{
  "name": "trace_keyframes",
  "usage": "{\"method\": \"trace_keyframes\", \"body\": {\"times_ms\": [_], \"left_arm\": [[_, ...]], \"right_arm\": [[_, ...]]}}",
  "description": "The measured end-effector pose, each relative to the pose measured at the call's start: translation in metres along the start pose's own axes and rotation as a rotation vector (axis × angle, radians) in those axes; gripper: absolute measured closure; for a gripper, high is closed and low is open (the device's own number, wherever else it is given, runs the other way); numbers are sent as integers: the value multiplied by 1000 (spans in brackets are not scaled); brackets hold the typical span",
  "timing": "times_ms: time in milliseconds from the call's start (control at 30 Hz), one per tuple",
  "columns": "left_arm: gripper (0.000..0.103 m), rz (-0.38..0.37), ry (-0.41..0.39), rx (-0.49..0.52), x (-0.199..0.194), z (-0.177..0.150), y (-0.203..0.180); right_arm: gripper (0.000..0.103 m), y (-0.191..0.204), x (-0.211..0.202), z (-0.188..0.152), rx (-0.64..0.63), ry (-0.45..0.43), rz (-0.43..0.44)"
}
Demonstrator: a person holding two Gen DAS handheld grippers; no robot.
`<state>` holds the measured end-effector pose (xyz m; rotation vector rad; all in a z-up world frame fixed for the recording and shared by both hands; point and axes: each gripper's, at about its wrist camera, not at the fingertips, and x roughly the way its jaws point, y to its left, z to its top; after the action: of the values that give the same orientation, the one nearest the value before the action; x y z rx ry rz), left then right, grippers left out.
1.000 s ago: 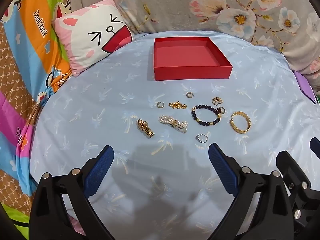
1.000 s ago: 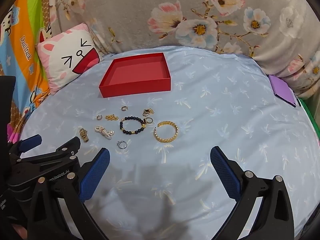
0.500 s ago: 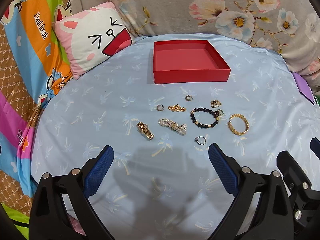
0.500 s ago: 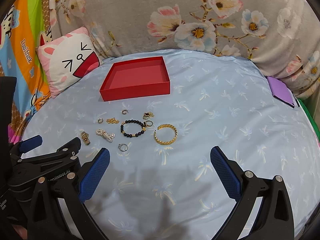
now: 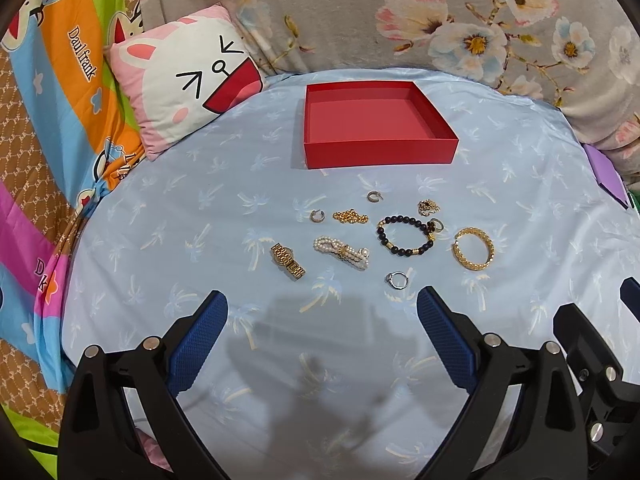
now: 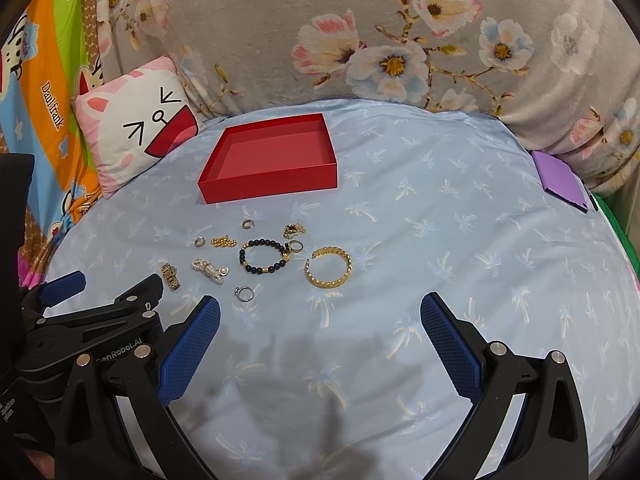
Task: Organize jewelry
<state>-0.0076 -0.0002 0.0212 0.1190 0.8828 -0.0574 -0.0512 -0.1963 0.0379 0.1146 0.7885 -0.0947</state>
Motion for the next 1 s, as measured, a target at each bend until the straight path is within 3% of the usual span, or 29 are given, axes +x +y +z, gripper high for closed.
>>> {"method": "trace_keyframes", "body": {"times_ms": [1000], "left_arm": [[10, 4, 0, -11, -3, -8, 3]], "right_arm": [[5, 3, -2, -3, 1, 1, 8]]}}
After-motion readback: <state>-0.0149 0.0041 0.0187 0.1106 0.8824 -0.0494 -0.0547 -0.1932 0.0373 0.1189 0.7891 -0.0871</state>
